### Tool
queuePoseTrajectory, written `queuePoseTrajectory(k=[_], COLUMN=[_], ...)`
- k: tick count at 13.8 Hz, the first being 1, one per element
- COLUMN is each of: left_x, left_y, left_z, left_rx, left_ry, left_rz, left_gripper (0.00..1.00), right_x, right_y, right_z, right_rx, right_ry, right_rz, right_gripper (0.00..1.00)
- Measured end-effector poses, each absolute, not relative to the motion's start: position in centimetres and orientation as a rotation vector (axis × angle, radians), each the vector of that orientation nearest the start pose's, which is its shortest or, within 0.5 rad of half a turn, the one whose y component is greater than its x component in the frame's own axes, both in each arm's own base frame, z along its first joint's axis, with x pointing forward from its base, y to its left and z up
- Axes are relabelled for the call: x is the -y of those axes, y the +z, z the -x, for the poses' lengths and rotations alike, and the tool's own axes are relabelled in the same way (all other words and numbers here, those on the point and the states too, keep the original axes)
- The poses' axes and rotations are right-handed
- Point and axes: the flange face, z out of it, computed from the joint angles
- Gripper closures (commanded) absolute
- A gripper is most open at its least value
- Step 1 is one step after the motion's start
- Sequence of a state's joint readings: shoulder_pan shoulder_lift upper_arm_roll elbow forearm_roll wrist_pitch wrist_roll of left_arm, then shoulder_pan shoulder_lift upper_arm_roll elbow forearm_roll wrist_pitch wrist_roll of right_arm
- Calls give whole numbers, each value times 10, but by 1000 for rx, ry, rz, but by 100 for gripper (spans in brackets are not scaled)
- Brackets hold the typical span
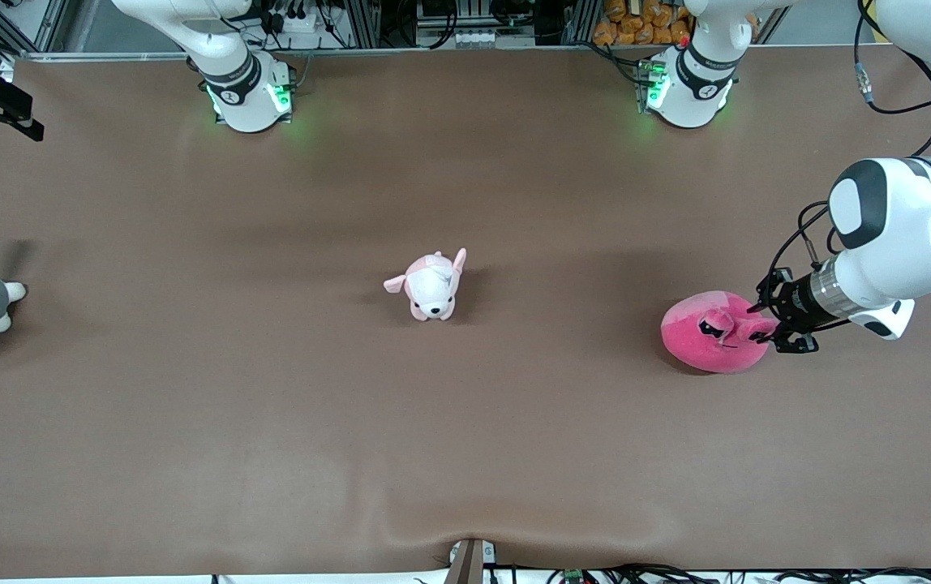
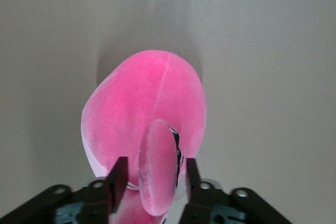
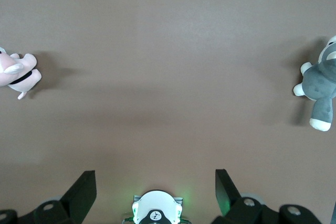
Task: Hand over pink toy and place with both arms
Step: 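Close the left gripper on the pink toy's ear and lift, then carry the pink toy toward the middle while the right gripper approaches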
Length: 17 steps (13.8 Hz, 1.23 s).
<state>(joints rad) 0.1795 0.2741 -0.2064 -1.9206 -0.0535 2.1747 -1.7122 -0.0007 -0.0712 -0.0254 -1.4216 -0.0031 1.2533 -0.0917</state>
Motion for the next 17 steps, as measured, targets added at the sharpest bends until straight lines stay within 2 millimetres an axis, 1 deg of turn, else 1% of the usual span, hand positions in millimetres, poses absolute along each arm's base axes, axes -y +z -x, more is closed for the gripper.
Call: queuePoseTrajectory(k=[1,6,8,9,11,13,15,17], left_x=[13,14,22,29,44,68,109,155], left_y=[352,354,361,369,395,433,472,510], left_z=[-610,-611,-611,-610,-607,-603,-601,-597], left_rx=[-2342,-2337,-2320,-2313,-2323,-2350,-2368,-2370], left_ry=[-132,-128,-127,-131,-148,-180,-190,-201], left_rz=[-2010,-2010,-2024,-2033,-2037,-2005,-1945,-1870], left_gripper=[100,100,100,100,100,100,100,100], right_x=[14,14,14,14,14,18,26,37], right_y=[703,703,703,703,702,696,681,656], right_z=[-493,-494,-494,-494,-495,-501,-518,-537], right_rx=[102,102,102,101,100,91,67,36], right_ry=[152,152,152,153,156,163,155,193], right_rz=[3132,3132,3132,3132,3134,3145,3155,3154], right_gripper=[0,0,0,0,0,0,0,0])
